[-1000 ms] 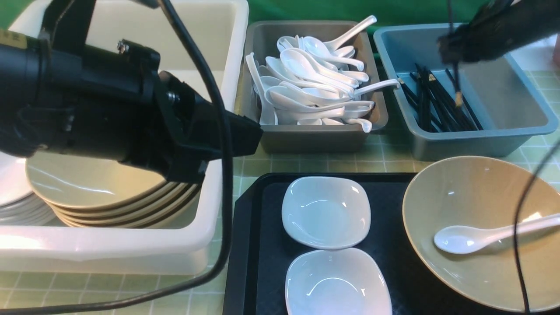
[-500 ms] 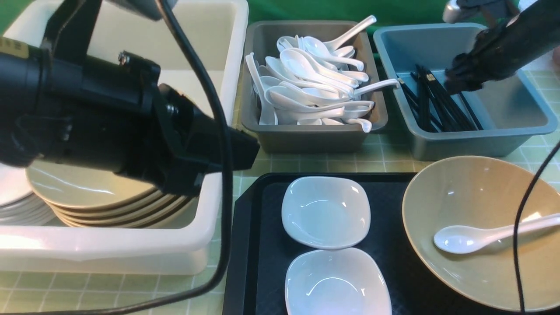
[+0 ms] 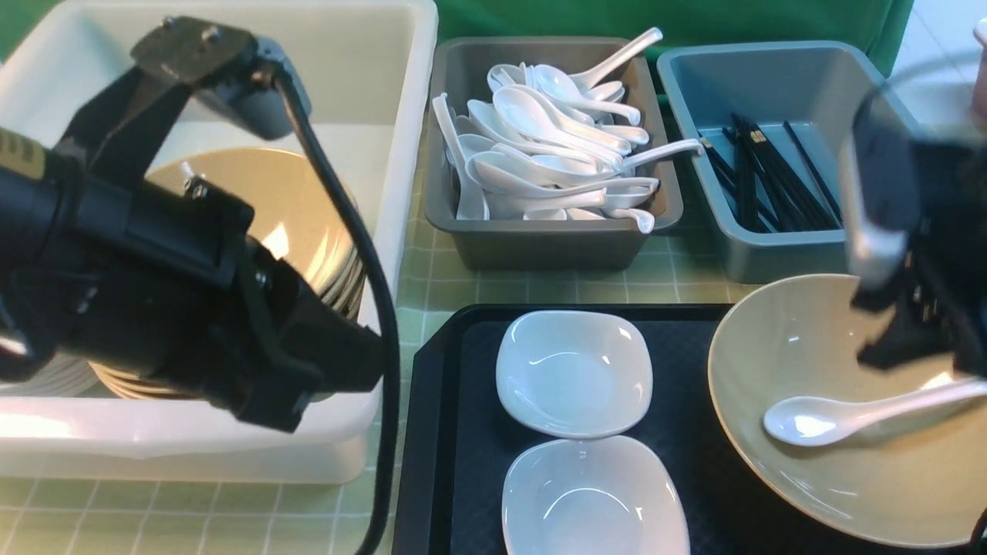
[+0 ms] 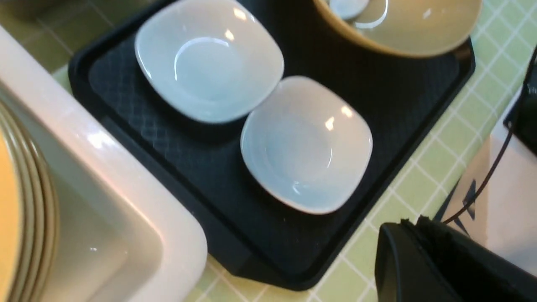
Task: On green table put chopsticks spoon bowls plates into blue grey white boxes.
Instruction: 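Reach down and grasp the white spoon resting in the bowl with the right gripper, then place the white spoon into the bin of spoons with the right gripper, then grasp the large bowl on the tray by its rim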
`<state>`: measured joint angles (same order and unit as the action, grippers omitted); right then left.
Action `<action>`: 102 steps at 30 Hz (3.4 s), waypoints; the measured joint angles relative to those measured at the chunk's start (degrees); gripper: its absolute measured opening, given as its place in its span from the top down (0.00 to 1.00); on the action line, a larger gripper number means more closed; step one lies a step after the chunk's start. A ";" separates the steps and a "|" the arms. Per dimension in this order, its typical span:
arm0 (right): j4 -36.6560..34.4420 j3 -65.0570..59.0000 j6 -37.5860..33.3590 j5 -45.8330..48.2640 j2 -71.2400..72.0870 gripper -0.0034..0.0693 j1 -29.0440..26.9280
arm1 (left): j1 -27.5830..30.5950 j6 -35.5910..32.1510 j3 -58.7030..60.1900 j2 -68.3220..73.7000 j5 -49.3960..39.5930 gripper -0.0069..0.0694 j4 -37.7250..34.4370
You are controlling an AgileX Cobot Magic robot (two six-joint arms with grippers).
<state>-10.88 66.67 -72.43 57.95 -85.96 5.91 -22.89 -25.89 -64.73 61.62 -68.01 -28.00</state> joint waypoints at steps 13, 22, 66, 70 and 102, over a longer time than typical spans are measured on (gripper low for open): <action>21.64 -7.26 6.55 -11.07 -6.28 0.33 4.94 | 0.00 0.02 0.60 -5.83 0.11 0.91 0.80; 22.56 -7.26 7.67 -10.88 -11.49 0.66 4.94 | 0.00 0.02 1.08 -5.83 0.32 0.91 1.03; -33.04 56.33 22.21 -16.64 -42.78 0.24 7.55 | 0.00 1.29 5.75 -5.78 12.64 0.91 3.62; -32.78 56.33 20.14 -7.44 -36.52 0.23 5.27 | 0.00 1.49 5.75 -5.78 13.15 0.91 3.59; -13.43 -21.45 44.98 -5.96 57.47 0.92 2.18 | -15.93 9.47 -22.25 42.31 14.31 0.35 -3.19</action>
<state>-24.31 45.22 -27.44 51.99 -28.48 8.09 -38.81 -16.42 -86.98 103.93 -53.70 -31.18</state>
